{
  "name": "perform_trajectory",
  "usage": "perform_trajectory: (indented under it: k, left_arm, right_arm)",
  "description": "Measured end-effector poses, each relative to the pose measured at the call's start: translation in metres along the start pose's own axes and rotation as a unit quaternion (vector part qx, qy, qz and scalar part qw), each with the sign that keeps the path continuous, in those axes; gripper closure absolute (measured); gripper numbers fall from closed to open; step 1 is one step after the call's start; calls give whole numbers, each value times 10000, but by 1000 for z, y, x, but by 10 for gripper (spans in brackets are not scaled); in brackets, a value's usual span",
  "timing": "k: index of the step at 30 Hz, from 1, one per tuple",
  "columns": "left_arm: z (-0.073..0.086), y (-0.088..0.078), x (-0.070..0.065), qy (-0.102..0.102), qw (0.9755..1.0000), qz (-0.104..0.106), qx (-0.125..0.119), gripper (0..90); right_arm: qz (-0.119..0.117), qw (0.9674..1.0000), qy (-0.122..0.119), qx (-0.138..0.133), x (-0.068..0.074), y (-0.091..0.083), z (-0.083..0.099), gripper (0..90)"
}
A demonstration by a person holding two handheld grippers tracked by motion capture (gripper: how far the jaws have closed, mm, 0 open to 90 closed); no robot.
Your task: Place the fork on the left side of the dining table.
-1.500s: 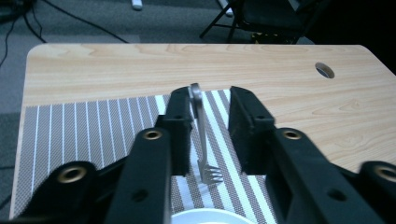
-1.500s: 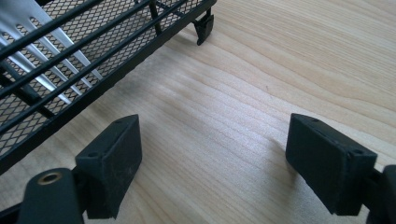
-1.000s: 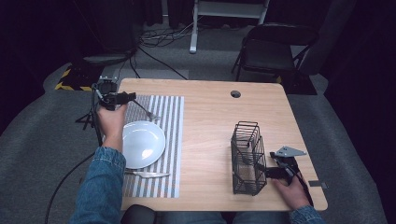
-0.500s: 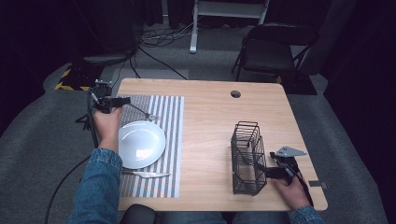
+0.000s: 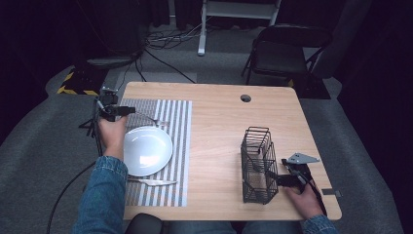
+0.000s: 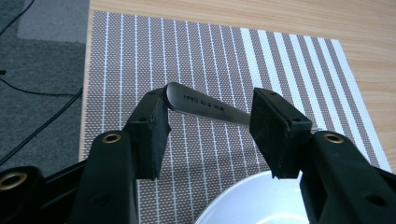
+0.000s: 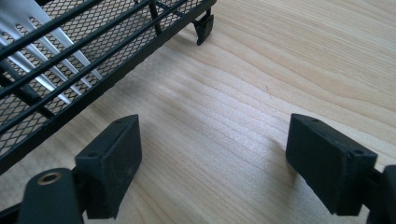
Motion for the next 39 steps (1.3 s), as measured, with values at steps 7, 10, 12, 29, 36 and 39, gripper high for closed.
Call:
perform_trajectory:
  k: [7, 10, 12, 29, 36, 39]
  left_arm:
    - [8, 12, 2, -68, 9999, -14, 103, 476]
    - [9, 14, 5, -89, 9999, -45, 132, 473]
    - [9, 14, 6, -84, 9999, -51, 130, 471]
    - [12, 2, 7, -22, 9999, -156, 54, 471]
    - [3, -17, -12, 191, 9996, -56, -192, 472]
    - [-3, -37, -29, 417, 9983, 45, -402, 473]
  right_arm:
    - [2, 10000, 0, 2, 0, 0, 0, 185]
    - [2, 10000, 0, 1, 0, 0, 0, 184]
    - [3, 10000, 0, 2, 0, 0, 0, 185]
    - [3, 10000, 3, 6, 0, 0, 0, 184]
    - [1, 10000, 5, 7, 0, 0, 0, 184]
    - [1, 10000, 5, 6, 0, 0, 0, 184]
Point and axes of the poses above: each handheld gripper's, and its own axes: y roughly forward along the jaws, z roughly out of its underside, x roughly to its left, the point moved 7 cm from there along y, roughly forward along the jaws, and after that the axes turned 10 degrees about -x, right-handed, at the moved point
